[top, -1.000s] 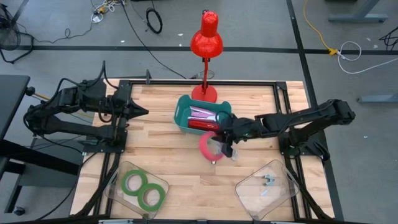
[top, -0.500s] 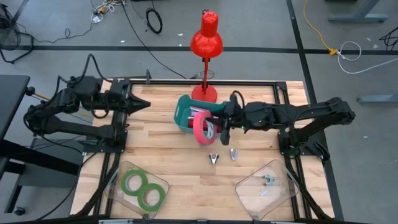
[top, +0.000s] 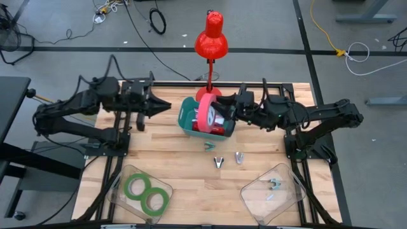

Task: Pick and place Stapler, Stapler remover, tape
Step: Put the pink tape in the left transparent bin

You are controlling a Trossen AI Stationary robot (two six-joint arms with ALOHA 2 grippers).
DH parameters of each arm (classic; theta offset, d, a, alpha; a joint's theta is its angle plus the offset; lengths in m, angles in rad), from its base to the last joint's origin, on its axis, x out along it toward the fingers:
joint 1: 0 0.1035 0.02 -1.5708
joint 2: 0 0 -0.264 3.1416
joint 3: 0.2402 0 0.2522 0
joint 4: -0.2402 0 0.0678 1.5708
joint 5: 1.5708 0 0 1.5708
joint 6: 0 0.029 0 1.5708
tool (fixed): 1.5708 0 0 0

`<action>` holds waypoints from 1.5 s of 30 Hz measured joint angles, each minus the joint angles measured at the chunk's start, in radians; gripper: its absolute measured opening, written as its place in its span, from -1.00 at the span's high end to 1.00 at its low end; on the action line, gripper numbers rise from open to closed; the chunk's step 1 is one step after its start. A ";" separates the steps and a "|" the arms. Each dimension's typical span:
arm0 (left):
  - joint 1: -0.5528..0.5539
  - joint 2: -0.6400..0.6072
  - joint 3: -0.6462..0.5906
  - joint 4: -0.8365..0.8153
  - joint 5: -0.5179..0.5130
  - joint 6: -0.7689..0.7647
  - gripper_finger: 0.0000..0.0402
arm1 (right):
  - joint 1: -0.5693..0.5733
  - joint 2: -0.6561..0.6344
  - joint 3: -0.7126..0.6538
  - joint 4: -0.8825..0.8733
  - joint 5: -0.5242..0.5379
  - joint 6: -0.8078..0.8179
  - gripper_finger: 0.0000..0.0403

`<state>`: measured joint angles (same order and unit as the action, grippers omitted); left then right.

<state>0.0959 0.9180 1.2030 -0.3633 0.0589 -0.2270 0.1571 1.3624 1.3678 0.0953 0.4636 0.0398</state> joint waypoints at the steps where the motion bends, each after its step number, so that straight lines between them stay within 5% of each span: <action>1: 0.000 0.014 0.000 0.006 0.000 -0.007 0.73 | -0.002 0.000 0.000 0.009 0.000 -0.009 0.69; 20: 0.000 0.195 0.000 0.316 0.207 -0.104 -0.62 | -0.022 0.000 0.000 -0.002 0.000 -0.015 0.68; 45: -0.040 0.343 0.000 0.666 0.263 -0.126 -0.69 | -0.095 0.029 0.000 -0.012 -0.044 0.030 0.67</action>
<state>0.0563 1.2608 1.2026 0.3026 0.3224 -0.3527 0.0620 1.3910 1.3674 0.0833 0.4194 0.0696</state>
